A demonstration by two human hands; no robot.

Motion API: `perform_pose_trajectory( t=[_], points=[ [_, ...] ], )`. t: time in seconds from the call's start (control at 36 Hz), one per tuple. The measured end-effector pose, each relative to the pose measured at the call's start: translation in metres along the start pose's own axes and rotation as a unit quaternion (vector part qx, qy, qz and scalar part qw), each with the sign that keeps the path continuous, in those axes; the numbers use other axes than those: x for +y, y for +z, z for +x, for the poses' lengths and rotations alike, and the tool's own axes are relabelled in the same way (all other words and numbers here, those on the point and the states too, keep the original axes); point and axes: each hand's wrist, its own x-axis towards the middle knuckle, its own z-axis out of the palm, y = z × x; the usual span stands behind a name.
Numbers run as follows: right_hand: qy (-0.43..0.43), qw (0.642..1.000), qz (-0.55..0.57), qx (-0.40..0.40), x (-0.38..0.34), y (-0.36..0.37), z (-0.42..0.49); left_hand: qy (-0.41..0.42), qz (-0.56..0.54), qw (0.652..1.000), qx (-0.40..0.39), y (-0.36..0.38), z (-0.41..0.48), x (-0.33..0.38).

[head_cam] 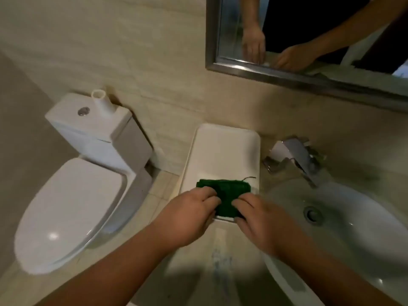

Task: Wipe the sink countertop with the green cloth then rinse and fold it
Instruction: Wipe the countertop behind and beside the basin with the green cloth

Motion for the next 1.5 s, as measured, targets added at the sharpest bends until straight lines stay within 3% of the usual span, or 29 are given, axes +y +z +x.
perform_pose_trajectory(
  t=[0.19,0.39,0.69,1.0,1.08,1.17,1.25,1.39,1.5],
  points=[
    [0.054,0.995,-0.079,0.003,0.029,0.030,0.037,-0.023,0.063,0.998,-0.013,0.031,0.028,-0.032],
    [0.042,0.996,-0.081,0.017,0.024,0.027,0.053,-0.020,0.017,0.997,0.068,0.035,0.028,-0.032],
    [0.022,0.983,0.138,0.120,0.017,-0.049,0.024,-0.024,-0.034,0.980,0.197,-0.016,0.019,-0.002],
    [-0.082,0.917,0.136,0.366,-0.004,-0.136,-0.049,0.030,-0.065,0.915,0.398,-0.073,0.007,0.094],
    [-0.086,0.891,0.146,0.422,-0.014,-0.146,-0.086,0.062,-0.161,0.890,0.423,-0.072,-0.005,0.131],
    [-0.071,0.879,0.142,0.449,-0.026,-0.149,-0.130,0.092,-0.337,0.849,0.397,-0.063,-0.018,0.169],
    [-0.017,0.893,0.090,0.441,-0.035,-0.147,-0.170,0.098,-0.445,0.828,0.328,-0.051,-0.025,0.200],
    [0.071,0.904,0.125,0.403,-0.031,-0.145,-0.223,0.106,-0.475,0.844,0.227,-0.035,-0.028,0.232],
    [0.090,0.871,0.256,0.409,-0.026,-0.151,-0.259,0.111,-0.515,0.837,0.151,-0.024,-0.031,0.252]
  ],
)
